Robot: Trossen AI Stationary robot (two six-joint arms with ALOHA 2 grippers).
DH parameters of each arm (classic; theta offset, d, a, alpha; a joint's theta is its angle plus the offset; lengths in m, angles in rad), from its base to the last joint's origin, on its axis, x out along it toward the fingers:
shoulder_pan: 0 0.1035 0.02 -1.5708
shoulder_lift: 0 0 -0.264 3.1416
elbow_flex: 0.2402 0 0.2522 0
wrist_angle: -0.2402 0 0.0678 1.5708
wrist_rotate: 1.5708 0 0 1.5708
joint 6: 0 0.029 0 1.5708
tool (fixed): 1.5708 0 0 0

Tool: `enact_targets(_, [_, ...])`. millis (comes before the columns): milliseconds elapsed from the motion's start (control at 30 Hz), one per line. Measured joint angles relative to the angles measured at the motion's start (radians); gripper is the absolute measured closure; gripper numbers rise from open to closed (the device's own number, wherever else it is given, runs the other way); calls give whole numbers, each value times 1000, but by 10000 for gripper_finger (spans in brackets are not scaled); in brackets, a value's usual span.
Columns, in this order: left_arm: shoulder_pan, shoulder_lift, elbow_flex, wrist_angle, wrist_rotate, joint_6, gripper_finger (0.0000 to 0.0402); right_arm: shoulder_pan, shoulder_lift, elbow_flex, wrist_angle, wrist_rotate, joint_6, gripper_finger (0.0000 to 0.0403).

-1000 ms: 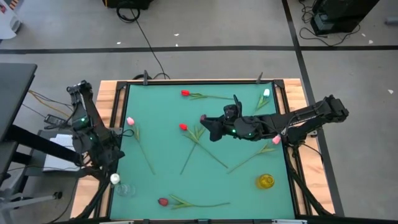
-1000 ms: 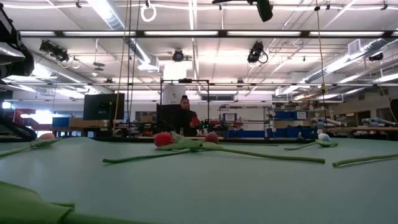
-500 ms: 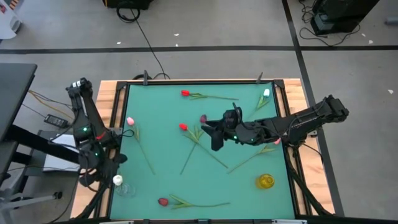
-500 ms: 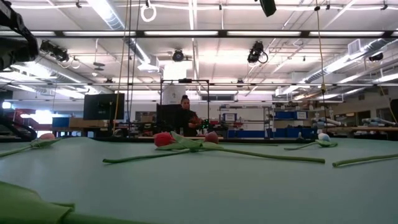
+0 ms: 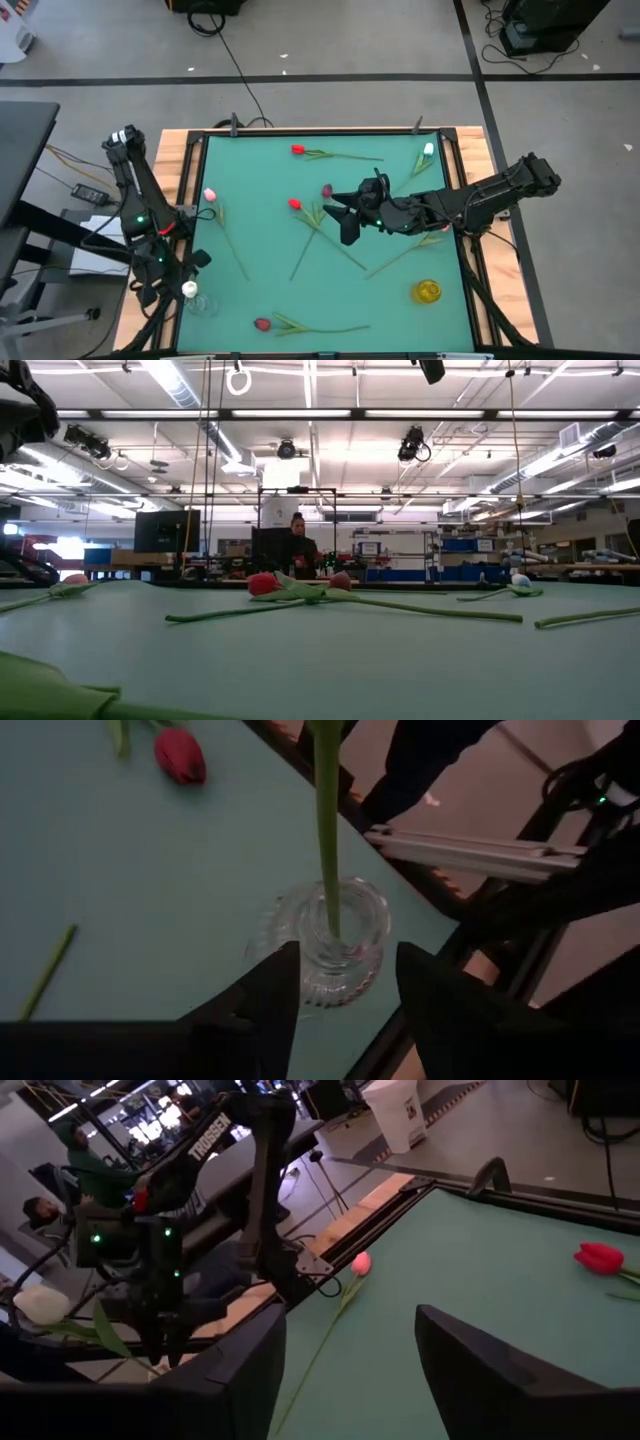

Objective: Sort flowers into vase by color
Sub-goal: Adjust the transparent vase

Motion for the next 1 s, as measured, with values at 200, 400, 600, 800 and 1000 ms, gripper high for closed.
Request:
enact_targets(200, [0,45,0,63,-44,22,167,0,0,0,0,0,1,165])
enact_targets(400, [0,98,0,74,-50,68,129,0,0,0,0,0,1,165])
enact_targets(600, [0,137,0,86,-50,160,163,0,0,0,1,0,1,165])
enact_targets(800, [-1,139,0,119,-60,220,241,1,0,0,1,0,1,165])
enact_targets(1000, [25,146,0,121,-144,259,262,2,0,0,1,-1,1,165])
